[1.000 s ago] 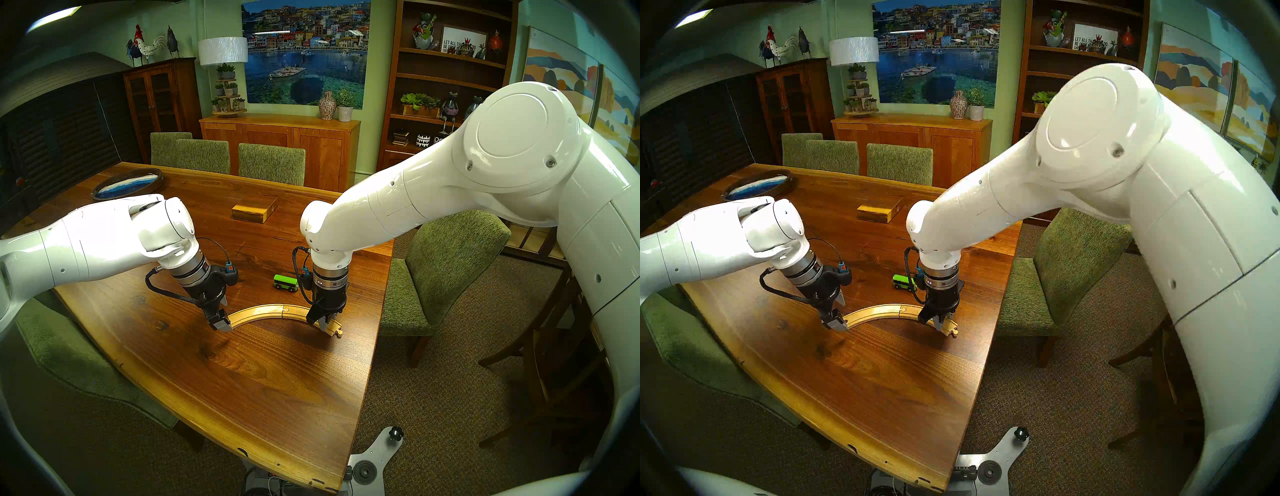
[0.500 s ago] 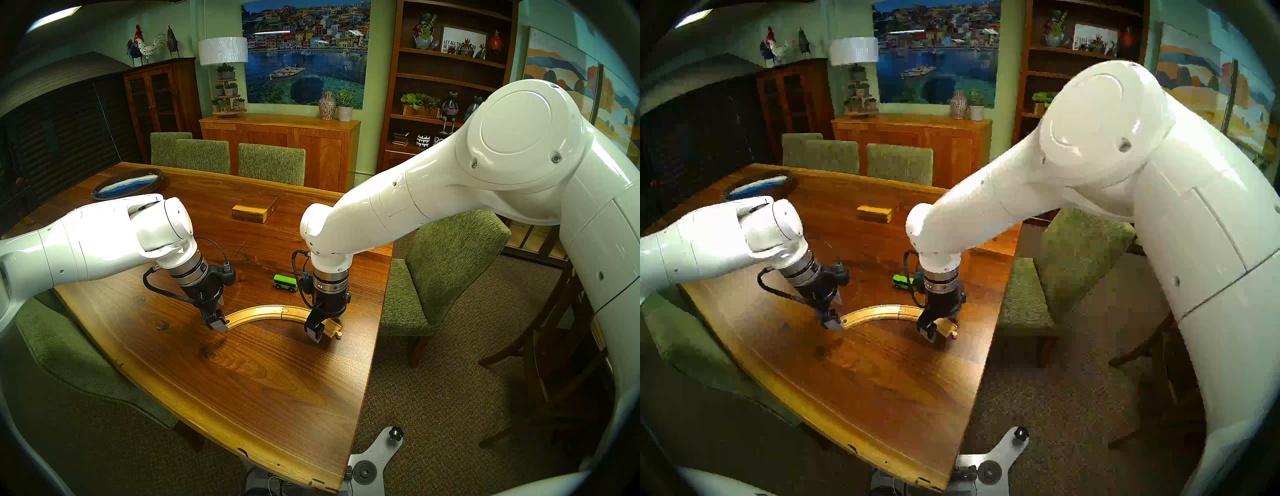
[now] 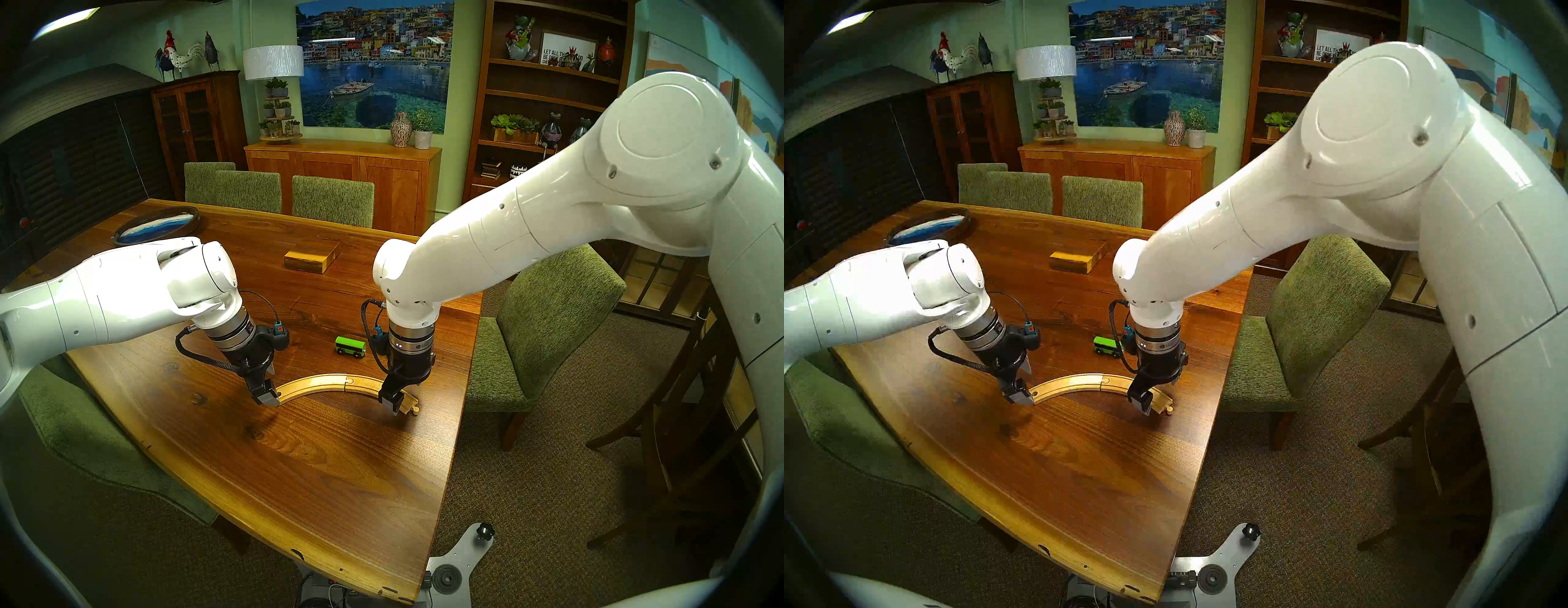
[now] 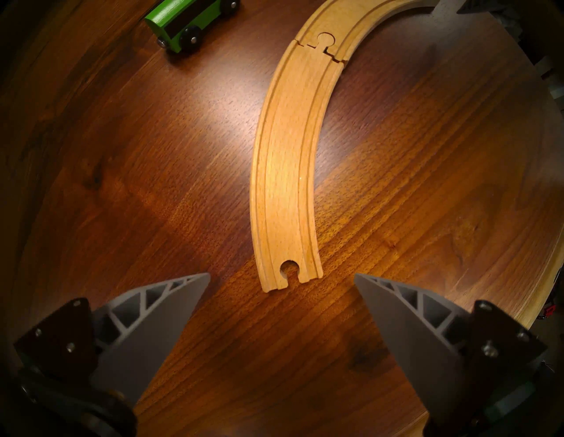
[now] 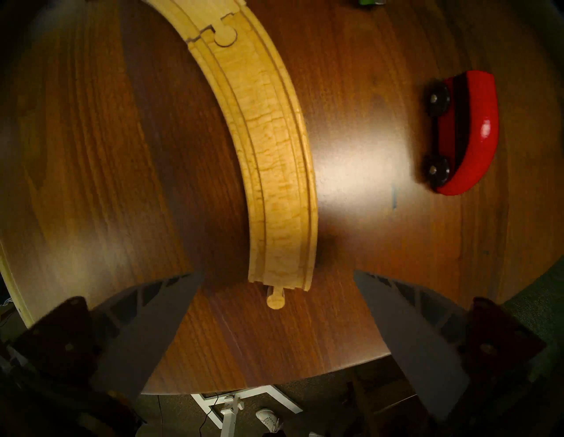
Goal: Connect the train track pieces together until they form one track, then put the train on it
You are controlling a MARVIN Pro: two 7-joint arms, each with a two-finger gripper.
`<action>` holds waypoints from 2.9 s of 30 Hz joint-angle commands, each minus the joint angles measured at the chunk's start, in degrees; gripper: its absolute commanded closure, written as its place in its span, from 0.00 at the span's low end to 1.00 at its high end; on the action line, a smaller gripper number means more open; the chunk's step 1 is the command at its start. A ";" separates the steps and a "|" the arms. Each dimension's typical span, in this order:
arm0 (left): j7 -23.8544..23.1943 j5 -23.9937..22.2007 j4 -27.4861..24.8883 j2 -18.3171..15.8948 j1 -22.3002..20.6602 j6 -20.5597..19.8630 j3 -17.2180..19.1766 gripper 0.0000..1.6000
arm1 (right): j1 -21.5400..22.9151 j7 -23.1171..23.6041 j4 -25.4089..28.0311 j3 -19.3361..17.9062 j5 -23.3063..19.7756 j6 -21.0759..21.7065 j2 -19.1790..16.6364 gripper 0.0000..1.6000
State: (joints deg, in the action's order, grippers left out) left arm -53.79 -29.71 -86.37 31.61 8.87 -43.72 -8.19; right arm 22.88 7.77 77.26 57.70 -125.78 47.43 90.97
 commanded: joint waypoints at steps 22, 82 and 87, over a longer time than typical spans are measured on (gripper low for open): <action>0.03 -0.16 0.13 0.13 -1.68 0.00 1.58 0.00 | -2.15 14.90 -17.42 0.88 15.29 -3.03 1.89 0.00; 0.06 -0.13 0.11 0.12 -1.59 -0.06 1.72 0.00 | -15.24 48.95 -46.64 12.98 29.57 -1.30 14.09 1.00; 0.06 -0.11 0.11 0.13 -1.56 -0.06 1.70 0.00 | -12.64 49.18 -44.27 12.26 29.66 -0.45 14.18 1.00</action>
State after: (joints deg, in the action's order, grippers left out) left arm -53.87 -29.76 -86.36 31.75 9.01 -43.87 -7.85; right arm 4.28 56.85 31.18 70.92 -95.84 45.64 105.01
